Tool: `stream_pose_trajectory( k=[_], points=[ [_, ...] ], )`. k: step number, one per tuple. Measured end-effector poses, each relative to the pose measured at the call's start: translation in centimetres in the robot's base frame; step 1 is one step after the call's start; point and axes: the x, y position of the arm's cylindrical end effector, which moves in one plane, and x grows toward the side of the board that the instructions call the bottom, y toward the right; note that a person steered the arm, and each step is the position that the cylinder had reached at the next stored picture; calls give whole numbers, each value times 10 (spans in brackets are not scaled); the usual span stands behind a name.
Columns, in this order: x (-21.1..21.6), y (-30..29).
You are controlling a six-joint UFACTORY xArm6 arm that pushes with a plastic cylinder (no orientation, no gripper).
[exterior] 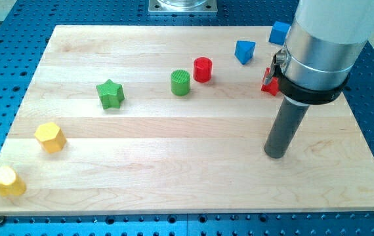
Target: Move the red star slightly to the right
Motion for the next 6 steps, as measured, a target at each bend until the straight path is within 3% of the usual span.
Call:
stream_pose_trajectory(
  k=[2,3,6],
  points=[
    [31,-39],
    [14,-41],
    [-125,-24]
  ],
)
